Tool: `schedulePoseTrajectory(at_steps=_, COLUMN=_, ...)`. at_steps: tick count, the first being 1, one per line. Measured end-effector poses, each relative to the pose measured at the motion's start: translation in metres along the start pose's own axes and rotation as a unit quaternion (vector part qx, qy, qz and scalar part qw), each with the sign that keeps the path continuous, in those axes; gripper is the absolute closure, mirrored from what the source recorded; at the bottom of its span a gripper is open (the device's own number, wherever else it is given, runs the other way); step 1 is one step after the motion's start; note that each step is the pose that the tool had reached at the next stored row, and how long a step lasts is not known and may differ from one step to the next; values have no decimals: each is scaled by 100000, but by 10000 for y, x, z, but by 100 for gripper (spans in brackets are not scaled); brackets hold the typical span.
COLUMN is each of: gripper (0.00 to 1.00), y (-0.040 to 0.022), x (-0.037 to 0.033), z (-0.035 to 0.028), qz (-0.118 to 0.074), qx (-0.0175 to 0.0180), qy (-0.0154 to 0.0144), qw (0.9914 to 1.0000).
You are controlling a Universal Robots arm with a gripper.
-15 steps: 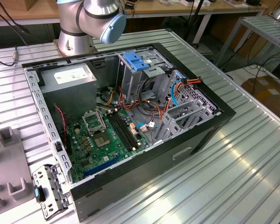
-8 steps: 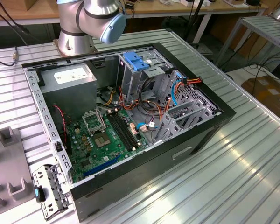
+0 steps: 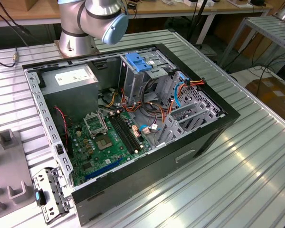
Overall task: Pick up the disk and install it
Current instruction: 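Pick up the disk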
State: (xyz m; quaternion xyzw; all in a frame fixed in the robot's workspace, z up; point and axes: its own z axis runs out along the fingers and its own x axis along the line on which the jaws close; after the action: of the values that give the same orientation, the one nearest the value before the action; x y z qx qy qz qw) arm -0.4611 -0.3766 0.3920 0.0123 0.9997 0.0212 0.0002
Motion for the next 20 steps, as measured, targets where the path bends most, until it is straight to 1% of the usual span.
schedulePoseTrajectory(at_steps=6, gripper=89, y=0, x=0, z=0, qz=-1802, qx=-1, qy=74, qw=99984)
schedulePoseTrajectory(at_steps=10, gripper=89, y=0, x=0, z=0, qz=-3349, qx=-1, qy=141, qw=99944)
schedulePoseTrajectory(at_steps=18, gripper=89, y=0, x=0, z=0, qz=-4952, qx=1, qy=211, qw=99877)
schedulePoseTrajectory(at_steps=20, gripper=89, y=0, x=0, z=0, qz=-5495, qx=-1, qy=232, qw=99849)
